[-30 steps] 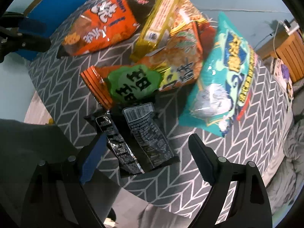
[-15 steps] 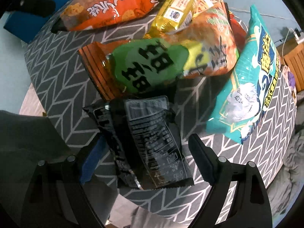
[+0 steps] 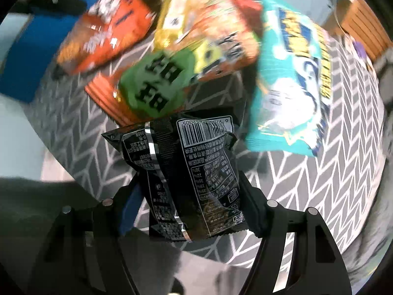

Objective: Organize snacks

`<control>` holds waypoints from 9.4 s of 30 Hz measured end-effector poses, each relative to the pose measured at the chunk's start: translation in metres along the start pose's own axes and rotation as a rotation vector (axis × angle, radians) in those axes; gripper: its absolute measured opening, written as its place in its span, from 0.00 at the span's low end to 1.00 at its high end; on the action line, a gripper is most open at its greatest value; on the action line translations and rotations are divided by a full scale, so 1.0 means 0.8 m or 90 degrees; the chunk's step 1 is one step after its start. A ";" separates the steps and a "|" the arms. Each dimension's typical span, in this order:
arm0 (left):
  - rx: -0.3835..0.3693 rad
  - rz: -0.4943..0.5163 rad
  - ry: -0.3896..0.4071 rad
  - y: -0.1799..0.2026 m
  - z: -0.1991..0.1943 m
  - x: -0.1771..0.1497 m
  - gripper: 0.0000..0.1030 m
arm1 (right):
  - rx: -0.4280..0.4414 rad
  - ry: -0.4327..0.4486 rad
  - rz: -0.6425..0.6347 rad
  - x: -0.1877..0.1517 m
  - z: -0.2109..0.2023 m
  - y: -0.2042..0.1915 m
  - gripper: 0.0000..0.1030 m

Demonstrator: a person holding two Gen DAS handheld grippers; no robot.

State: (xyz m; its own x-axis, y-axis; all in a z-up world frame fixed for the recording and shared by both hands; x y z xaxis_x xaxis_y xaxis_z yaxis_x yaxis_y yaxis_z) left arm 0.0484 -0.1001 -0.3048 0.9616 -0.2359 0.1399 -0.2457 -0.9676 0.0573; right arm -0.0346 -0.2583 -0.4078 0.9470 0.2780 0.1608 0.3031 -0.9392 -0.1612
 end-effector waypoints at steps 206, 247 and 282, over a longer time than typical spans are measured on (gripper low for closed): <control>0.005 0.023 0.045 -0.116 -0.068 0.010 0.70 | -0.053 0.020 0.324 0.155 -0.102 -0.005 0.81; 0.004 0.030 -0.042 -0.085 0.100 0.066 0.61 | 0.103 -0.025 0.464 0.140 0.034 0.002 0.52; -0.009 -0.033 0.031 -0.082 -0.006 -0.017 0.31 | 0.030 0.052 0.247 0.144 -0.059 -0.053 0.34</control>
State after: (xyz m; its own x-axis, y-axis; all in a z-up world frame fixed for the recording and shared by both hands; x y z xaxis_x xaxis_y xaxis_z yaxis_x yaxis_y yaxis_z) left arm 0.0505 -0.0329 -0.3056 0.9660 -0.1810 0.1849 -0.1982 -0.9769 0.0794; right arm 0.0566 -0.1961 -0.3363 0.9812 -0.1150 0.1552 -0.0699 -0.9603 -0.2701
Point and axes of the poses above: each gripper's, at about its wrist camera, not at the fingertips, and z roughly the way its jaws point, y to its right, x to its top, the point moved 8 cm from there along z, roughly the way its jaws point, and after that the axes turned 13 degrees about z, right-handed, at the moved point
